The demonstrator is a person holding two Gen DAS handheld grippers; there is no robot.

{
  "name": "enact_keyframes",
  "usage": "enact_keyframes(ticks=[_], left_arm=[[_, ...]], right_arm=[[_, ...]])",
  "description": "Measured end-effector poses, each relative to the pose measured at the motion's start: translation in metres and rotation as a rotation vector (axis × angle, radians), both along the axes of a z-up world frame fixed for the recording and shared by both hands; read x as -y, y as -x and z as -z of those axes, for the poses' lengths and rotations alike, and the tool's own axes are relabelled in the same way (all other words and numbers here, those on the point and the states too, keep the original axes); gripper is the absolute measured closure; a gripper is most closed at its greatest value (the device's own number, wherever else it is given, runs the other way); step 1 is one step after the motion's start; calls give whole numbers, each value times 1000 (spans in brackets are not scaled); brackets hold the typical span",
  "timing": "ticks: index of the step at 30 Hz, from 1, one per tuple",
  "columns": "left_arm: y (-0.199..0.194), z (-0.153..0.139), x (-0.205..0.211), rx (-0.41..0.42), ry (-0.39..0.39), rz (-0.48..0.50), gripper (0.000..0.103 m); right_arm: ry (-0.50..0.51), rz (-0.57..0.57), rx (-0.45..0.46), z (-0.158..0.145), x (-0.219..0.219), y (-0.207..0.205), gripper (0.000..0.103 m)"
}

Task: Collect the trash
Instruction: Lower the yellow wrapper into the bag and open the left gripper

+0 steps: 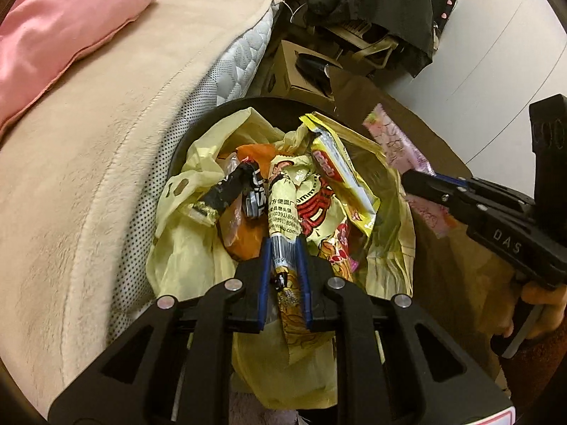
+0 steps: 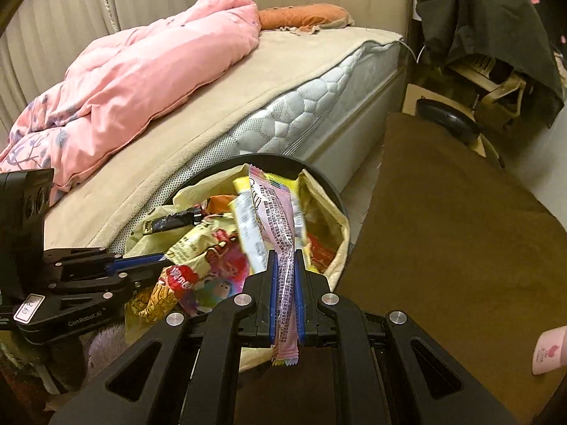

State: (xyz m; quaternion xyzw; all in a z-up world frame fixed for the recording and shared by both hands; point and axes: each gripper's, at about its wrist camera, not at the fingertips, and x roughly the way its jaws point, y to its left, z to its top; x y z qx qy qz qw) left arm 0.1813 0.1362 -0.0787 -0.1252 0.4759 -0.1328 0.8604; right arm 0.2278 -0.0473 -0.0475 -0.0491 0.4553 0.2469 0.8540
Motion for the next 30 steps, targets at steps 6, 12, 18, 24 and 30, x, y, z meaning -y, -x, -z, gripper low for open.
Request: enact_keyframes(ticks=[6,12,18,24,30], left_arm=[[-2,4,-5,6,-8,-6,90],[-11,5,-6,11,-17,-11,90],[-23,6,-7,19,-39,-21,92],[-32,11,-4,22,-55,-18,92],[-29,9,-8,19,-18,-21,92]], right_arm=[[-28,-23,-56,15,-10,-12,94],[15,-14,-67,27,-12,-23,94],[58,-25,-69,35,-9,-28,94],[75,-62,-54,38,-10,-22,94],[109,-88,-6,39,-9,-13,93]])
